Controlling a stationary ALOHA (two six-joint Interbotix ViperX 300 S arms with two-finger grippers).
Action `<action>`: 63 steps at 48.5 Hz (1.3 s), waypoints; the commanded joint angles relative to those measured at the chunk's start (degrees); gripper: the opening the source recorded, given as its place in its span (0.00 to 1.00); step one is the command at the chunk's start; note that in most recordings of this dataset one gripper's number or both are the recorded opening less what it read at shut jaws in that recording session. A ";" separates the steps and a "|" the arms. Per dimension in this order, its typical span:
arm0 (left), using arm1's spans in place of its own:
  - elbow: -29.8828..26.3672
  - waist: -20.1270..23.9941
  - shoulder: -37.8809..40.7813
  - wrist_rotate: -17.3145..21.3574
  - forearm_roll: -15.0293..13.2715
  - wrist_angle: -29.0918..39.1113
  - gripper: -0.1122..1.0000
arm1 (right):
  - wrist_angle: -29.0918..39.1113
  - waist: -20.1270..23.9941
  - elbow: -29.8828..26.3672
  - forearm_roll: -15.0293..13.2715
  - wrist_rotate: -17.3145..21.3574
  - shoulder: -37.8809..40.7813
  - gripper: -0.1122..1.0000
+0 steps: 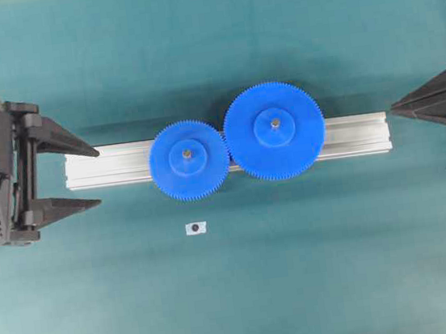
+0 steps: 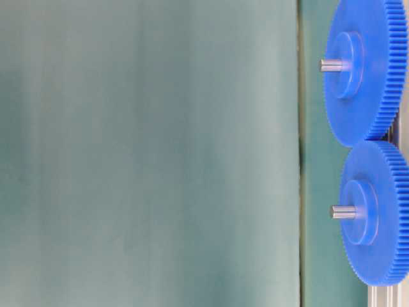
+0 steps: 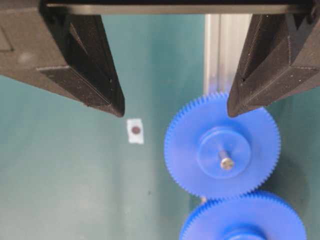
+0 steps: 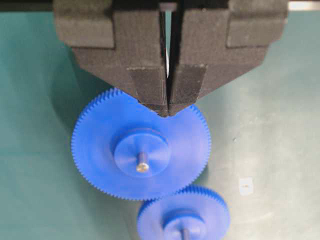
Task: Insert the small gear onto the shaft.
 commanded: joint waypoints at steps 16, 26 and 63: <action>-0.70 -0.18 0.00 -0.18 0.00 -0.35 0.84 | -0.53 -0.18 -0.62 0.00 0.35 0.35 0.16; -0.79 -0.18 0.00 -0.18 0.09 -0.26 0.84 | -0.53 -0.18 -0.62 0.00 0.35 0.35 0.16; 0.18 -0.18 -1.23 -0.18 0.09 -2.20 0.84 | -0.53 -0.18 -0.53 0.00 0.44 0.35 0.16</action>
